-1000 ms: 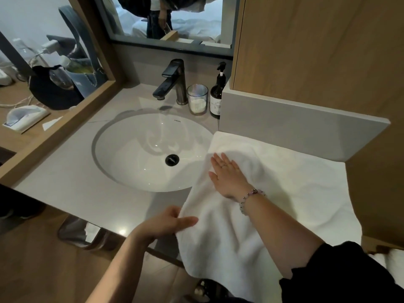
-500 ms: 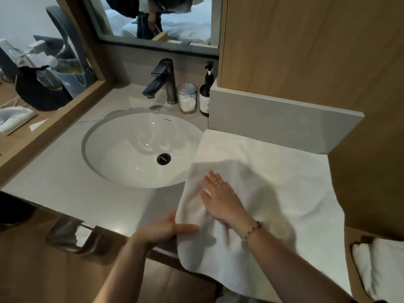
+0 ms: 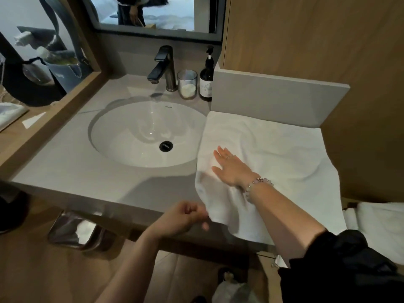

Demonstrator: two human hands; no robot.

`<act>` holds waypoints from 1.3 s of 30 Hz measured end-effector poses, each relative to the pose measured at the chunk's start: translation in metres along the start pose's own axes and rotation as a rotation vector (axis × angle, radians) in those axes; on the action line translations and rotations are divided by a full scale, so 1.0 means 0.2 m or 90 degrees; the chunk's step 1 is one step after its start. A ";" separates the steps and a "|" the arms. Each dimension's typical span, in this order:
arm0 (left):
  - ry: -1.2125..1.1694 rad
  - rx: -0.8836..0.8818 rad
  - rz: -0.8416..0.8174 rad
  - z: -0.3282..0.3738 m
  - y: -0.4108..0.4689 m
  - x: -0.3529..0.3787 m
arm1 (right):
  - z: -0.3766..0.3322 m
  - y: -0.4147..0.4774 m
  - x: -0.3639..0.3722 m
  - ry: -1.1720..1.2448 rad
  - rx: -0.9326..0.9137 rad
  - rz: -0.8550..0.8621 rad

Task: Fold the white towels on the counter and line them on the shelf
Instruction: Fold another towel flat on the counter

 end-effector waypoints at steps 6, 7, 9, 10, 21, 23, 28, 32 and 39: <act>0.013 -0.005 0.119 -0.10 -0.06 0.02 | -0.03 -0.04 -0.01 0.026 0.029 0.020; 0.031 0.002 0.168 -0.08 -0.07 0.00 | -0.04 -0.06 -0.02 0.045 0.037 0.041; 0.030 0.005 0.264 -0.04 -0.08 -0.03 | -0.04 -0.11 -0.03 0.066 0.043 0.092; 0.022 0.005 0.300 -0.02 -0.10 -0.04 | -0.04 -0.14 -0.02 0.074 0.043 0.101; -0.248 -0.014 0.576 0.01 -0.28 -0.02 | 0.00 -0.18 0.02 0.129 -0.003 0.031; -0.249 0.005 0.545 0.05 -0.27 0.04 | 0.00 -0.18 0.02 0.127 -0.007 0.035; -0.238 0.006 0.376 0.10 -0.20 0.18 | 0.00 -0.18 0.02 0.133 -0.018 0.036; 0.120 0.060 0.412 0.13 -0.27 0.15 | 0.01 -0.18 0.02 0.130 -0.024 0.035; 0.470 0.016 0.470 -0.04 -0.32 0.14 | 0.01 -0.18 0.01 0.127 -0.039 0.031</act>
Point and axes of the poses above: each hand's wrist, its own y-axis towards the middle knuckle, its own x-axis out of the palm, z = x × y, the point moved 10 cm from there along y, towards the middle knuckle, and after that the axes turned 15 degrees about z, right-handed, at the moved point
